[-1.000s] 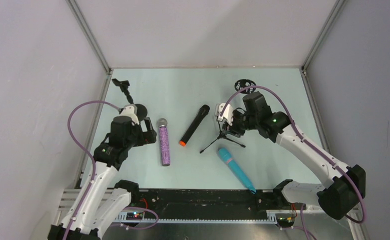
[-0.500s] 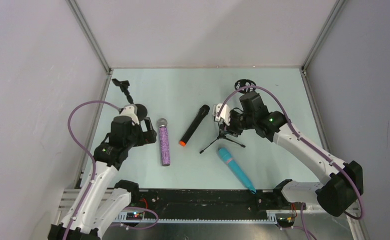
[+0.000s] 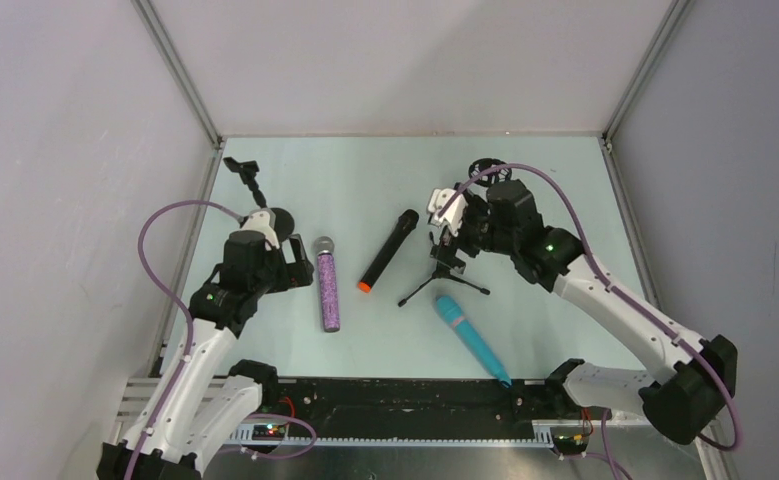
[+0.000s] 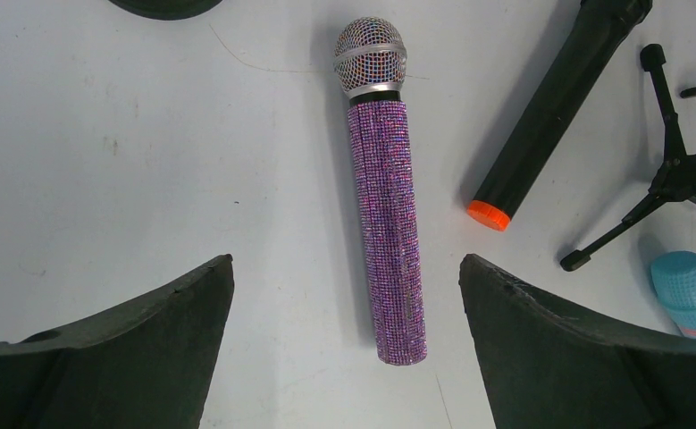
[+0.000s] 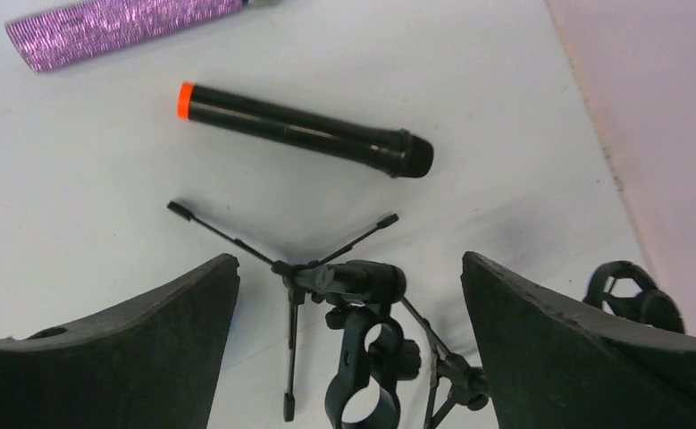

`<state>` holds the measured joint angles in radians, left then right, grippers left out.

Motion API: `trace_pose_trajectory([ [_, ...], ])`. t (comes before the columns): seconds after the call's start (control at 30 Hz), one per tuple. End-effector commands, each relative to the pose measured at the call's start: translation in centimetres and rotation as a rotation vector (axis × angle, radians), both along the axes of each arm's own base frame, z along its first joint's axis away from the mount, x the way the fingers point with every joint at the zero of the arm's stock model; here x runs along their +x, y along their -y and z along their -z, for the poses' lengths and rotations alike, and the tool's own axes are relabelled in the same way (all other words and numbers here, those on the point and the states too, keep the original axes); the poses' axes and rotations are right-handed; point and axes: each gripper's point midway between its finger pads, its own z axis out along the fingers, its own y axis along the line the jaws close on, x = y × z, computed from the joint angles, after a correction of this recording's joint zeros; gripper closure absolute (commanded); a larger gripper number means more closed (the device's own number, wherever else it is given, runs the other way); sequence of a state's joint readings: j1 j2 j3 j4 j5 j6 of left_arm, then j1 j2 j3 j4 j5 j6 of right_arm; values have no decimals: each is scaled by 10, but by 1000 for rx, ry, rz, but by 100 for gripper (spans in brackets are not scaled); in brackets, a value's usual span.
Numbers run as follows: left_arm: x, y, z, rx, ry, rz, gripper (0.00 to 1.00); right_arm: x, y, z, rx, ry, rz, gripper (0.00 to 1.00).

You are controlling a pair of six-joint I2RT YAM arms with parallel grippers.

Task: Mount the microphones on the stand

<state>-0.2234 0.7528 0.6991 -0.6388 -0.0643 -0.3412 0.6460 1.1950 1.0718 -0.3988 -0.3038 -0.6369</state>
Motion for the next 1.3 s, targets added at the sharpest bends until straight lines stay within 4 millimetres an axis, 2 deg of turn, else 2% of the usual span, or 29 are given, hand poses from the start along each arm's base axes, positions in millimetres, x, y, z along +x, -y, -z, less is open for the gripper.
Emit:
trace_pose_trajectory([
  [0.0,1,3,-1,-20,8,-2,0,-5,-7,-58,173,92,9,1],
  [0.13,1,4,-2,-23,11,1,0,-14,-4,-75,239,96,18,1],
  [0.3,1,4,-4,-25,22,2,0,-20,11,-97,357,57,138,1],
  [0.5,1,4,-5,-26,25,3,0,-15,36,-102,472,-43,372,1],
  [0.63,0,4,-4,-26,25,4,0,-11,57,-89,452,-81,507,1],
  [0.83,0,5,-4,-29,24,5,0,-8,85,-52,372,-150,673,1],
  [1.0,0,5,-4,-30,22,7,0,-12,86,-22,299,-228,689,1],
  [1.27,1,5,-5,-30,25,5,0,-9,75,8,233,-312,669,1],
])
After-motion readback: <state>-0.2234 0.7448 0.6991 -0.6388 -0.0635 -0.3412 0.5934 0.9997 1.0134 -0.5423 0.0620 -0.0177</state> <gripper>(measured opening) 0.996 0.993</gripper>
